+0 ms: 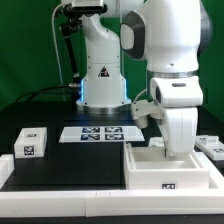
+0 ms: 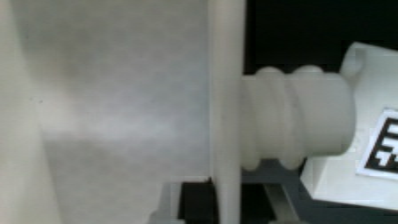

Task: Assemble cabinet

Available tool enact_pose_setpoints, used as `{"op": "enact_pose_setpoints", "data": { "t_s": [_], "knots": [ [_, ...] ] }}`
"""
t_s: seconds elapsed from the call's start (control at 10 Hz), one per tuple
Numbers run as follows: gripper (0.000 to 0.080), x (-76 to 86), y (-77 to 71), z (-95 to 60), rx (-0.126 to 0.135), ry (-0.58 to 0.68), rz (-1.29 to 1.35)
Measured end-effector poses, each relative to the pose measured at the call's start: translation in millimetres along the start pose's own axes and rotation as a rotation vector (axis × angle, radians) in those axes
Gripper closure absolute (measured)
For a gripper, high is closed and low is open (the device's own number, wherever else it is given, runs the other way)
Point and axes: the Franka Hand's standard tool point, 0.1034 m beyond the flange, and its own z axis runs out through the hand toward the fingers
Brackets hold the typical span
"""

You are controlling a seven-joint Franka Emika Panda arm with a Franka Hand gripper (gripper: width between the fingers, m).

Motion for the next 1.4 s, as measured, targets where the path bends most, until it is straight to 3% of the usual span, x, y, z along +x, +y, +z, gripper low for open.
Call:
{"op": "enact_pose_setpoints", "data": {
  "t_s": [0.3, 0.4, 0.5, 0.6, 0.8, 1.1, 1.4],
  "knots": [
    [0.0744, -0.2, -0.5, 0.7, 0.001, 0.0, 0.0],
    [0.055, -0.3, -0.6, 0.8, 0.002, 0.0, 0.0],
    [0.0414, -0.3, -0.7, 1.0, 0.002, 0.0, 0.0],
    [0.0414, -0.3, -0.7, 1.0, 0.002, 0.0, 0.001],
    [0.006, -1.6, -6.4, -2.2, 0.004, -0.004, -0.001],
    [0.0004, -0.9, -13.8, -30.9, -0.012, -0.02, 0.007],
    [0.0002, 21.1, -42.1, -61.8, -0.053, -0.02, 0.007]
  ]
}}
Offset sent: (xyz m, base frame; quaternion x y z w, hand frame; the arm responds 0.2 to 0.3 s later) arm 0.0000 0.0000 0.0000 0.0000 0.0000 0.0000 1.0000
